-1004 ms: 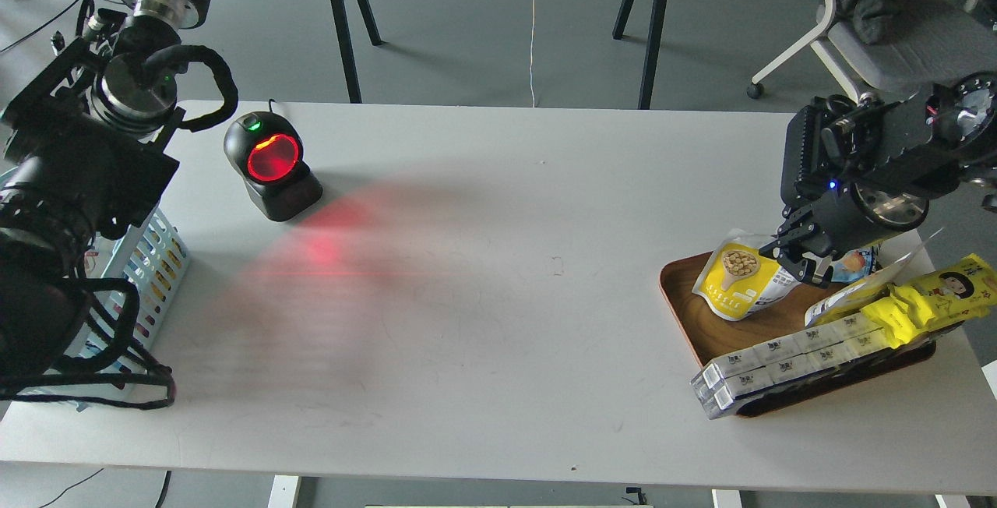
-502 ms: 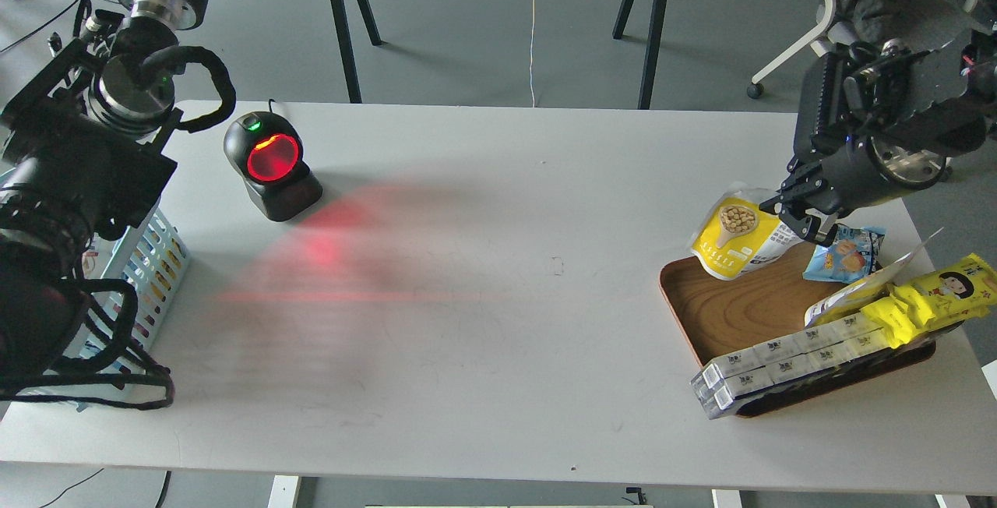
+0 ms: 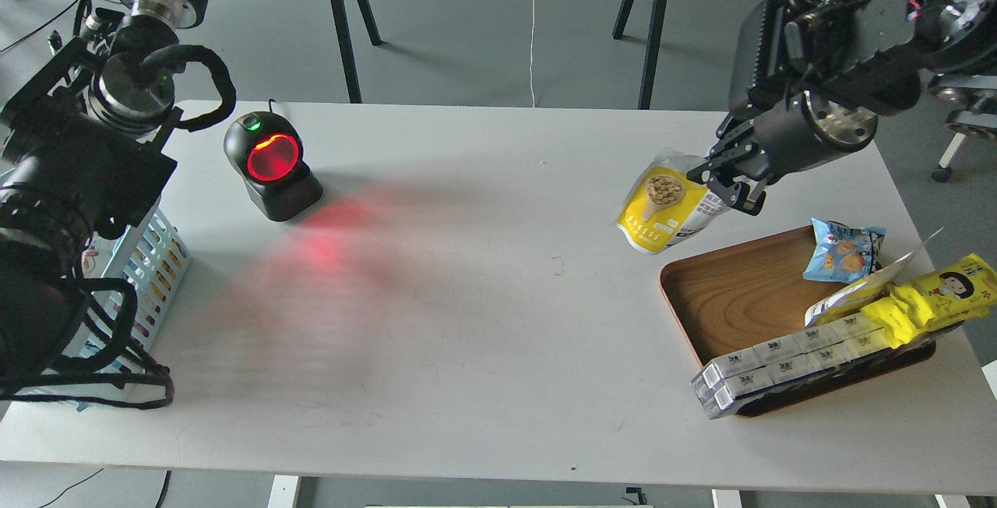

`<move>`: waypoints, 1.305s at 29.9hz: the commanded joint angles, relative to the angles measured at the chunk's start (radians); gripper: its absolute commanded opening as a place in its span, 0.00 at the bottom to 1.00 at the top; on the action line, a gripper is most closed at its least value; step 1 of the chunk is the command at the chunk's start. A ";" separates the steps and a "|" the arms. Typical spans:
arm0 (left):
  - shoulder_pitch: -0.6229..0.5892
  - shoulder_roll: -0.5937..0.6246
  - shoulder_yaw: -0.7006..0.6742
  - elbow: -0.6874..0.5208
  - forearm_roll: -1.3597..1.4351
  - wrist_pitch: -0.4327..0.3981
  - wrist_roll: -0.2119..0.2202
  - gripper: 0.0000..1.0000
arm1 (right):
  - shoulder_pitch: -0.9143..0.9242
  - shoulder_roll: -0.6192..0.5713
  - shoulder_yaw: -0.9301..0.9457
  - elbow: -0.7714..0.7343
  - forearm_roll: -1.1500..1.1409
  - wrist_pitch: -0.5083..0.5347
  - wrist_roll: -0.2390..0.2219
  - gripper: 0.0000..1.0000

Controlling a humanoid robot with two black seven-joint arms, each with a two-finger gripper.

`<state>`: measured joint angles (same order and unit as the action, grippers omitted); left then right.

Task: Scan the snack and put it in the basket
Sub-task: 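Grasp the pouch with the right gripper and lift it off the tray, then carry the pouch toward the scanner and lower it onto the table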

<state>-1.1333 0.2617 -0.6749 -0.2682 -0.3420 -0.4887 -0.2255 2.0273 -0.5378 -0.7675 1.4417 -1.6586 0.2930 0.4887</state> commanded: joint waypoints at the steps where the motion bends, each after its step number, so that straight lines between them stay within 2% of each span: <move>1: 0.003 -0.002 0.000 0.000 0.000 0.000 -0.002 1.00 | -0.005 0.110 0.025 -0.012 0.117 0.000 0.000 0.00; 8: 0.003 0.022 0.000 0.003 0.002 0.000 0.000 1.00 | -0.038 0.239 0.045 -0.072 0.180 -0.002 0.000 0.00; 20: 0.001 0.037 0.000 0.003 0.000 0.000 -0.002 1.00 | -0.150 0.459 0.099 -0.280 0.181 -0.012 0.000 0.00; 30: 0.004 0.042 0.000 0.003 0.000 0.000 -0.002 1.00 | -0.186 0.538 0.108 -0.351 0.181 -0.012 0.000 0.00; 39: 0.009 0.041 0.000 0.003 0.000 0.000 0.000 1.00 | -0.206 0.538 0.123 -0.422 0.226 -0.009 0.000 0.00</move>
<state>-1.1249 0.3033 -0.6749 -0.2655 -0.3421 -0.4887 -0.2270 1.8227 -0.0002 -0.6457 1.0238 -1.4498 0.2812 0.4887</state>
